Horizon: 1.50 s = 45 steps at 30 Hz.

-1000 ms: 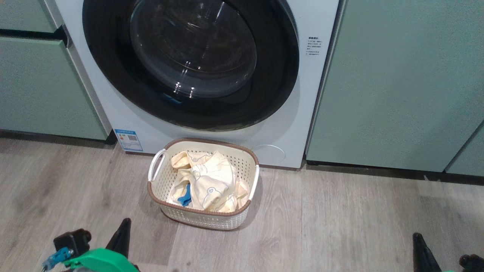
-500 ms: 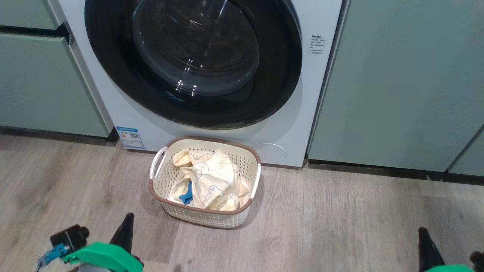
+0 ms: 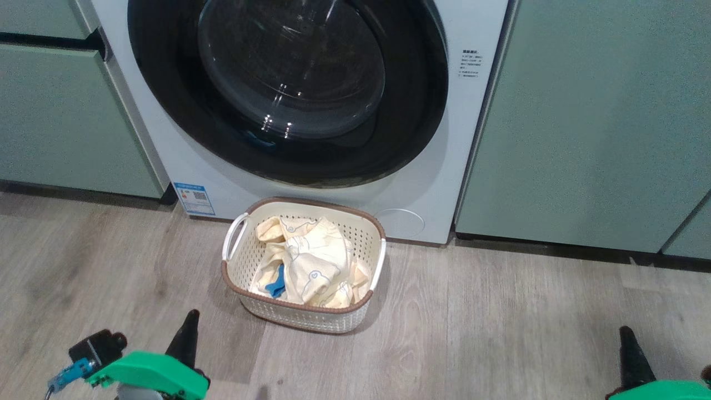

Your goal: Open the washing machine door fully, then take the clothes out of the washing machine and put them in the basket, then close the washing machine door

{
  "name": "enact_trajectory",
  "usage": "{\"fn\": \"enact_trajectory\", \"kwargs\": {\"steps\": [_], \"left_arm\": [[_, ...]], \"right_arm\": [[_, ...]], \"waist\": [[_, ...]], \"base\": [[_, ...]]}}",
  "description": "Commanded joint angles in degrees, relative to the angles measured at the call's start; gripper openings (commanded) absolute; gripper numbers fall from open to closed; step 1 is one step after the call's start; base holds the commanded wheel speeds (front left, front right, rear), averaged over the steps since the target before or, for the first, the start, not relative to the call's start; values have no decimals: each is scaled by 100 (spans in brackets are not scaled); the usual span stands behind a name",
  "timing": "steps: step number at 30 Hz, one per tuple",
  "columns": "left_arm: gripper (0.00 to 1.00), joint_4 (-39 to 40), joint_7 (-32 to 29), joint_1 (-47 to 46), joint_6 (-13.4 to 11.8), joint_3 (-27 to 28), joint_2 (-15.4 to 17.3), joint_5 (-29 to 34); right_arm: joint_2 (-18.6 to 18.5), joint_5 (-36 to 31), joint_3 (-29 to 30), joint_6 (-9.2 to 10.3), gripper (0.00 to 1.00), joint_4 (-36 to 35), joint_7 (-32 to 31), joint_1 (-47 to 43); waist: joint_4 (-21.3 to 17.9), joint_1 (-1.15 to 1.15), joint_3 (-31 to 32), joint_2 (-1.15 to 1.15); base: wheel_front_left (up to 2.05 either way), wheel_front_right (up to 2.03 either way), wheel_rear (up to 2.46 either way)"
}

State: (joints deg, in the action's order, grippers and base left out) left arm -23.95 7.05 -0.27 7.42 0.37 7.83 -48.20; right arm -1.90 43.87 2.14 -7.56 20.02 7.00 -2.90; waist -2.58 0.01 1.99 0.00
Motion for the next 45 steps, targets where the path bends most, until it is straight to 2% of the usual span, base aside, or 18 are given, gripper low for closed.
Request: {"fn": "enact_trajectory", "kwargs": {"steps": [1, 45], "left_arm": [[0, 224, -27, -330, 2, 167, 45, -116], [0, 662, -787, -480, 5, 425, -264, -2561]], "right_arm": [[-69, 132, 17, 3, 0, -204, -27, 325], [-86, 2817, 258, 6, 0, -430, -783, 658]], "waist": [[3, 0, -3, 0], [149, -1, -125, 0]], "base": [[0, 0, 0], [0, 0, 0]]}}
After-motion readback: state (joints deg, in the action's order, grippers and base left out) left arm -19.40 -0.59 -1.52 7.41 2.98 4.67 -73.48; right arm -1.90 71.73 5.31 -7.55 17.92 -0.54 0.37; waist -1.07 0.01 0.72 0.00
